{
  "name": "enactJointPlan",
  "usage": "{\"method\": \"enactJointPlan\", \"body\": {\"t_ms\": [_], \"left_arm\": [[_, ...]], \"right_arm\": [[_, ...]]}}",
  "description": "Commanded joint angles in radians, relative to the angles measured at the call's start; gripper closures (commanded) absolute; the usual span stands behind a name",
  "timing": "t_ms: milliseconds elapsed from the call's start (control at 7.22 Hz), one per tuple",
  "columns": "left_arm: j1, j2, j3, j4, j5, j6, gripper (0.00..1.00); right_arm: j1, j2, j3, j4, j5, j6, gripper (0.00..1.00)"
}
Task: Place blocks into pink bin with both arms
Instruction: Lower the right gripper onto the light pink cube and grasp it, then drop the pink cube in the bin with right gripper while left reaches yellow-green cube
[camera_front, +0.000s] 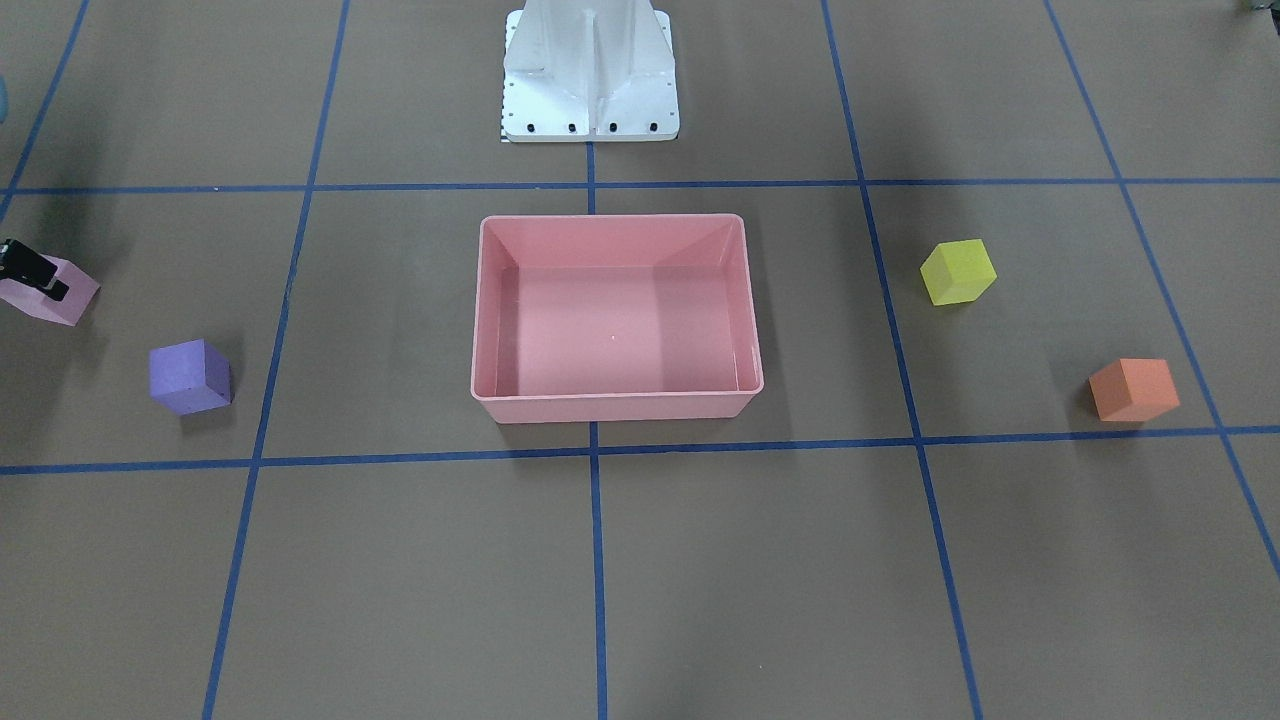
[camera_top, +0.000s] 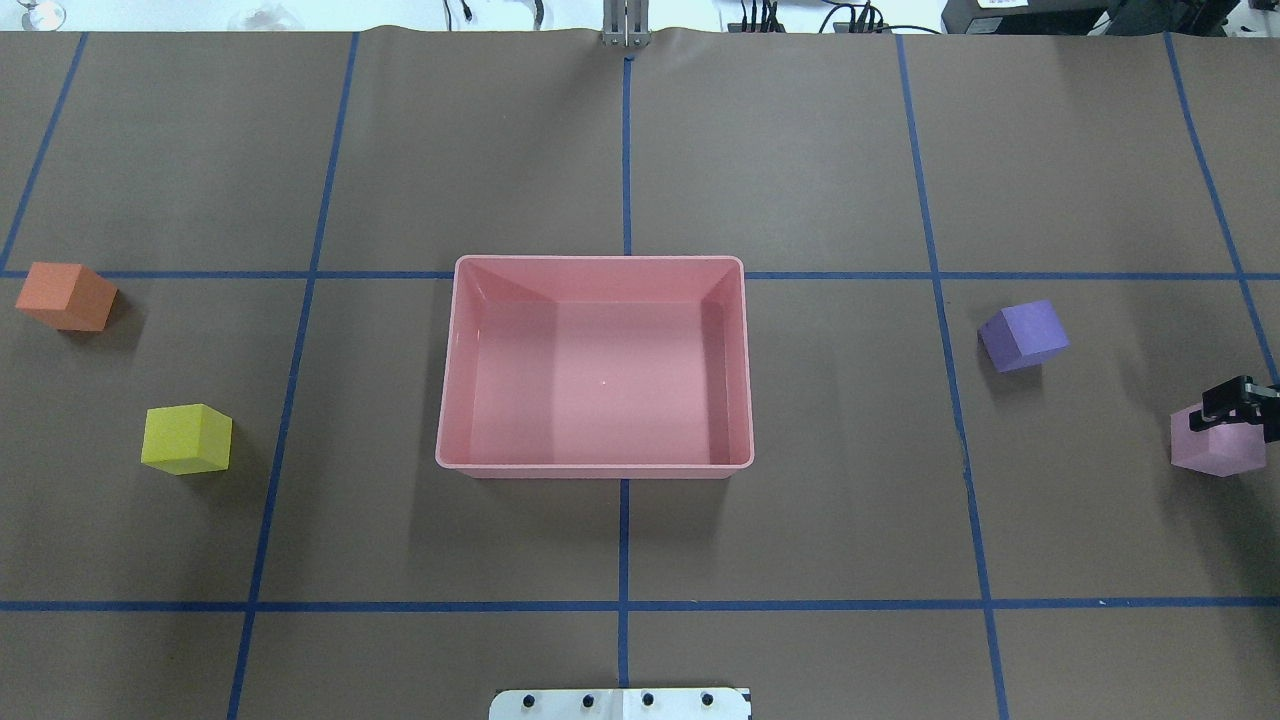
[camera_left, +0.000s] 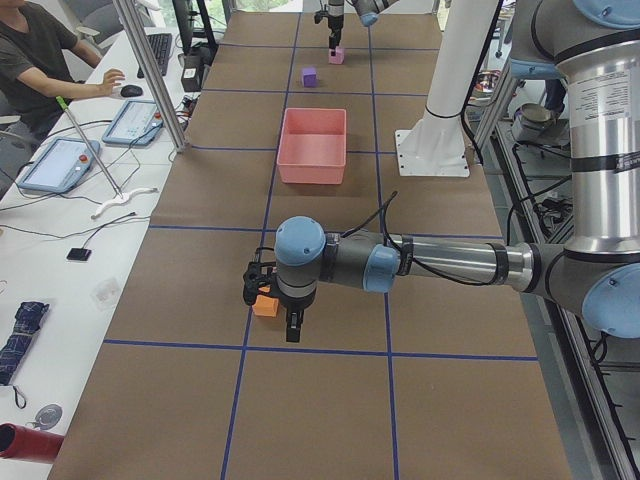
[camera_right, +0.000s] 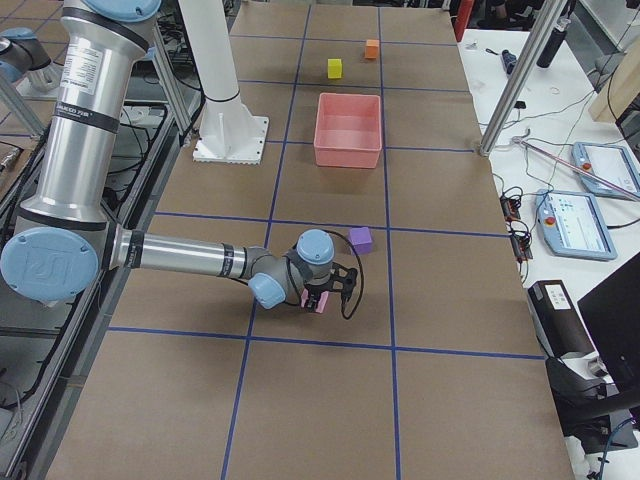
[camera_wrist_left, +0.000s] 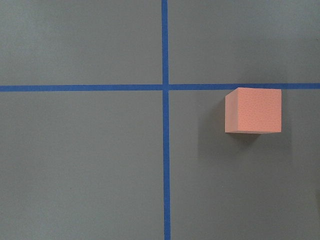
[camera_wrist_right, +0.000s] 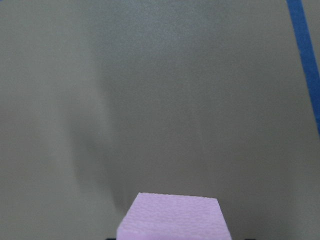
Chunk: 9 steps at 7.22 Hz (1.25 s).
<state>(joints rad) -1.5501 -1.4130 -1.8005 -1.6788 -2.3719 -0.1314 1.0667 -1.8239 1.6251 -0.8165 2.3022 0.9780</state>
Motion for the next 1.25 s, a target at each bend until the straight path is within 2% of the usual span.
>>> {"method": "enactJointPlan", "body": {"t_ms": [0,139,277,416,554,831,970,1108], "left_arm": [[0.048,-0.003,0.000,-0.118,-0.050,-0.191,0.00],[0.133,-0.001,0.001,-0.253,-0.047,-0.332,0.00],[0.228,-0.010,-0.005,-0.342,-0.040,-0.510,0.00],[0.331,-0.035,-0.010,-0.411,0.014,-0.683,0.01],[0.425,-0.072,-0.023,-0.421,0.058,-0.830,0.01],[0.575,-0.130,-0.027,-0.417,0.106,-1.031,0.00],[0.623,-0.141,-0.020,-0.415,0.111,-1.086,0.00],[0.672,-0.139,-0.020,-0.415,0.155,-1.112,0.00]], "right_arm": [[0.002,0.024,0.120,-0.041,0.019,0.058,1.00],[0.012,0.090,0.165,-0.117,0.037,0.089,1.00],[0.041,0.200,0.180,-0.235,0.060,0.090,1.00],[0.041,0.309,0.196,-0.345,0.060,0.102,1.00],[0.038,0.434,0.209,-0.457,0.060,0.182,1.00],[-0.063,0.628,0.206,-0.541,0.037,0.365,1.00],[-0.150,0.714,0.199,-0.571,-0.046,0.463,1.00],[-0.248,0.785,0.191,-0.619,-0.157,0.528,1.00]]}}
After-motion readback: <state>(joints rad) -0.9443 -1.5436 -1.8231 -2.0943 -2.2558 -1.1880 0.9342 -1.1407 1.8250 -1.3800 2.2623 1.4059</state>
